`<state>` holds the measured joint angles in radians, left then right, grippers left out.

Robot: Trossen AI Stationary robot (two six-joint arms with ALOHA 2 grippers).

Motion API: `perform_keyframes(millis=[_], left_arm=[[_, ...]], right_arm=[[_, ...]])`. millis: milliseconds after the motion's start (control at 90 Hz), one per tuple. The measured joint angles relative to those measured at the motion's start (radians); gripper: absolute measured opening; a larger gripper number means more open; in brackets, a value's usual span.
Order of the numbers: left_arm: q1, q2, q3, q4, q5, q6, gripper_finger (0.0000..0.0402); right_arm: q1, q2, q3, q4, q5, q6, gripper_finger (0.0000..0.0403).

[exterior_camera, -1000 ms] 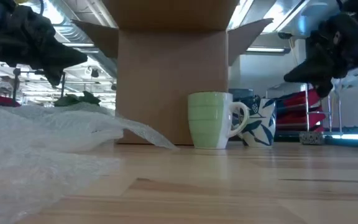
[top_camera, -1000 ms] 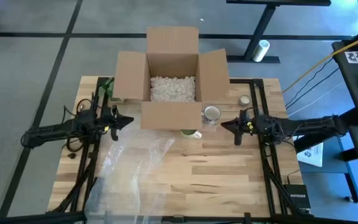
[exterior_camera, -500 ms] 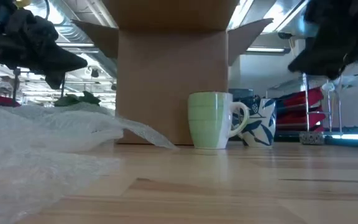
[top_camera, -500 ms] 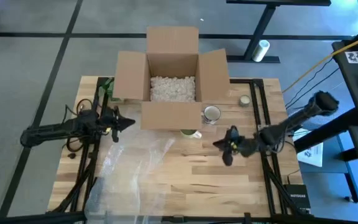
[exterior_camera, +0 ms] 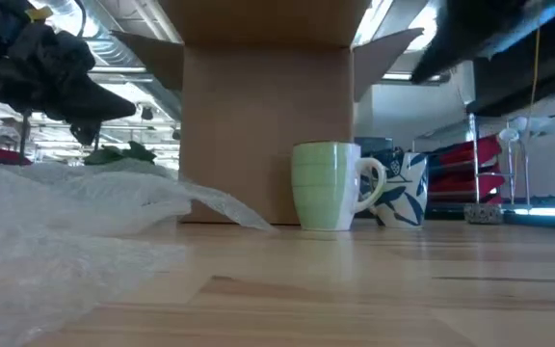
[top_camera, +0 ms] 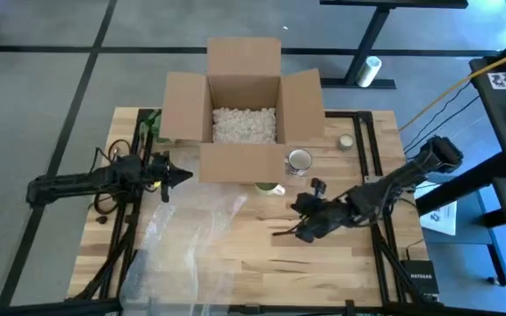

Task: Wrap mug
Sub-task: Wrap the green mug with the bubble wrap

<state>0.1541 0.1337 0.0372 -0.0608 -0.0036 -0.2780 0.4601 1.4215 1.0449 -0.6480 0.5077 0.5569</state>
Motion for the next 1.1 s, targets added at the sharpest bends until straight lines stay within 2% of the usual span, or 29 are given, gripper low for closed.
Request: perform_keyframes(millis=[156,344,522,789,1100], left_arm=[[-0.021,0.0,0.0,0.001,0.0,0.013,0.0],[-0.042,0.0,0.0,0.001,0.0,0.005,0.0],[-0.045,0.0,0.0,-0.004,0.0,-0.007,0.0],[-0.045,0.0,0.0,-0.006,0.0,-0.025,0.0],[-0.045,0.0,0.001,-0.007,-0.001,-0.041,0.0]], right_arm=[[-0.101,0.017,0.031,0.004,-0.088,-0.059,0.0],[-0.216,0.023,0.031,0.087,-0.254,-0.122,0.0001],[-0.247,0.079,0.044,0.129,-0.266,-0.203,0.0019],[-0.258,0.215,0.142,0.121,-0.279,-0.369,0.0061],[-0.292,0.234,0.173,0.053,-0.344,-0.434,0.0072]])
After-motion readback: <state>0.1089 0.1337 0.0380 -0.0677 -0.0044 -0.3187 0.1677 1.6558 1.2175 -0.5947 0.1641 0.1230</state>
